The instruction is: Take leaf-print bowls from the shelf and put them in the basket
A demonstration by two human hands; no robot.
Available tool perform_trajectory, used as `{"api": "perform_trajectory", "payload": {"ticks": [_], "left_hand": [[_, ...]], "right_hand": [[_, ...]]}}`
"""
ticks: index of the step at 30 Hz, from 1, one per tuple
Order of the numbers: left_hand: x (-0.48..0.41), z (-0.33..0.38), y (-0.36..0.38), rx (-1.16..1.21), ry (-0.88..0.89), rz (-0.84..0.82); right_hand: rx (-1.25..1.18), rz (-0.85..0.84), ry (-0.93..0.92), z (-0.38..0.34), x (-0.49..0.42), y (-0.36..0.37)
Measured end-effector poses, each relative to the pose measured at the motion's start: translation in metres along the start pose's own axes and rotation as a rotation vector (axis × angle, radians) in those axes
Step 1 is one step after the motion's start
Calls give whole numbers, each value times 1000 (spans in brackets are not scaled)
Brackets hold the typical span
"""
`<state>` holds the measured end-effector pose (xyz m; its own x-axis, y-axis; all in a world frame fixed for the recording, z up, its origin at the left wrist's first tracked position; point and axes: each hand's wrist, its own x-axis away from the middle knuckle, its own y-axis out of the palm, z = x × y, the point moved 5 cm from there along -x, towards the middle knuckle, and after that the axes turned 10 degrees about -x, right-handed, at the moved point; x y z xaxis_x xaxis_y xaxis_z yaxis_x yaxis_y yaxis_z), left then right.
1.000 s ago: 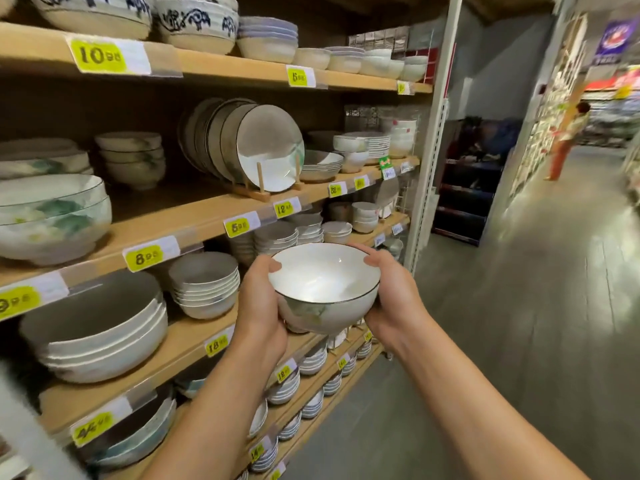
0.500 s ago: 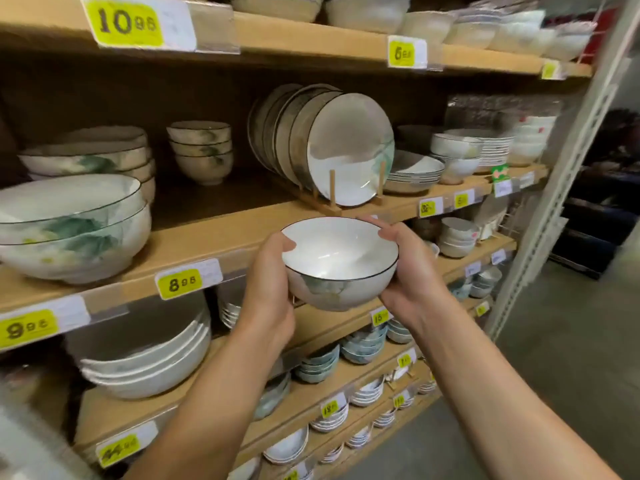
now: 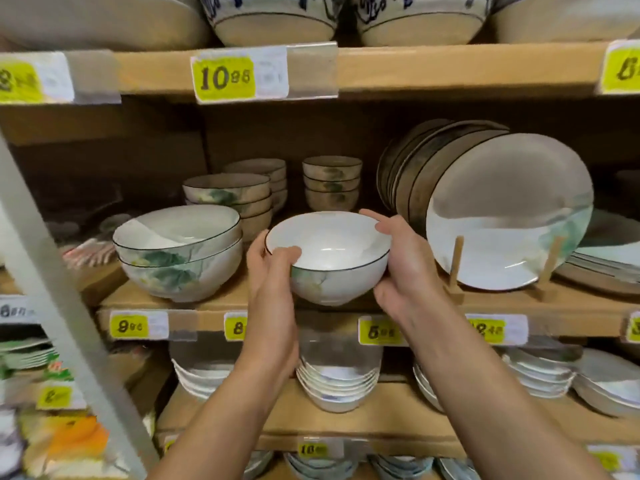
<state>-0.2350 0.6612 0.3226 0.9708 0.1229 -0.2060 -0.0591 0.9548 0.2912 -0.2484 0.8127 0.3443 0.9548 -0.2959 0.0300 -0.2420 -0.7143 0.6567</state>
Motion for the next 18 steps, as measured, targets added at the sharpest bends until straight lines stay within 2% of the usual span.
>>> {"api": "perform_trajectory", "payload": {"ticks": [3,5,10,12,14,16,18], "left_hand": [[3,-13,17,-48,54,28],[-4,-18,21,-68,46,105],[-42,-9,14,52,-85,243],[-55,-7,9,86,-191,209],[-66,-4,9,71,-267,105],[-72,-4,14,52,-296,30],[-73,-6,20,49,-289,2]], "right_hand": [[-3,3,15,5,-20,1],[3,-8,25,14,-28,1],[113,-146,-51,18,-42,-1],[158,-197,-6,11,-54,0],[132,-271,142,9,-63,4],[55,-301,249,9,-68,7],[-6,-285,252,9,-74,5]]}}
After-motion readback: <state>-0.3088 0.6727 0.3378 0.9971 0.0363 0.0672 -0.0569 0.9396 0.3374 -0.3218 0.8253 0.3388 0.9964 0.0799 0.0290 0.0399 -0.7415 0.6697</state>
